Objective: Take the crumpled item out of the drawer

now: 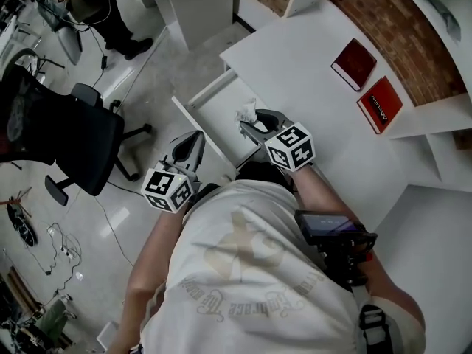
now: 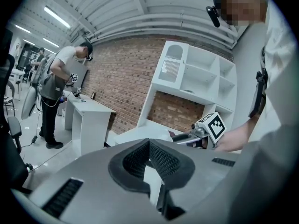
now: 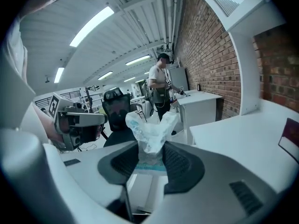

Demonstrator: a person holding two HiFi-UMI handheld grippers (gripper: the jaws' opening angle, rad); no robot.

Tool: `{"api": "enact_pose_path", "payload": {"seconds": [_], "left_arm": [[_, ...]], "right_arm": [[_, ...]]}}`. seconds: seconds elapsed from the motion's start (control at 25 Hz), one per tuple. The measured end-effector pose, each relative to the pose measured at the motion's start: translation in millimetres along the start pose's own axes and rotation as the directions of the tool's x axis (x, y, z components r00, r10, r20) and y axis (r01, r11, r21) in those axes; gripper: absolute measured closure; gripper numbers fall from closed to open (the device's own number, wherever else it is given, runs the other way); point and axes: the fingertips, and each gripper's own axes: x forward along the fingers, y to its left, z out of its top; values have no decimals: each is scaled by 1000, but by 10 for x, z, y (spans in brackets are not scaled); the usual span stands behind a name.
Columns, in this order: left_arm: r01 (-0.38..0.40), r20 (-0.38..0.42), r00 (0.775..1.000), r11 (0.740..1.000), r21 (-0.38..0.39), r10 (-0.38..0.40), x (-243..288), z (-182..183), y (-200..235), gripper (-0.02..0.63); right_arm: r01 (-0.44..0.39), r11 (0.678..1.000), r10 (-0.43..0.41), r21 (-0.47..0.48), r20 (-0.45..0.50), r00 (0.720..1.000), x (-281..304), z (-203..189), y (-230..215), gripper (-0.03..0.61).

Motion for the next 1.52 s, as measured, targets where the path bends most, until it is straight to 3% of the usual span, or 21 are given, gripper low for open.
{"api": "enact_pose_path", "payload": {"seconds": [0.32,0.72,1.52], "left_arm": [[30,-11,999,999,24,-30,28,-23,-130,594],[86,-23,996,995,41,-85,48,-141,-363,594],[106,-51,993,994,22,-104,-89,-360,-565,594]], "right_arm": [[-4,1000,3,19,85,996,-246,97,51,413],[2,1000,-4,20,125,992,-536,47,141,416],[24,999,-27,29,104,994,-694,-184,281,419]]}}
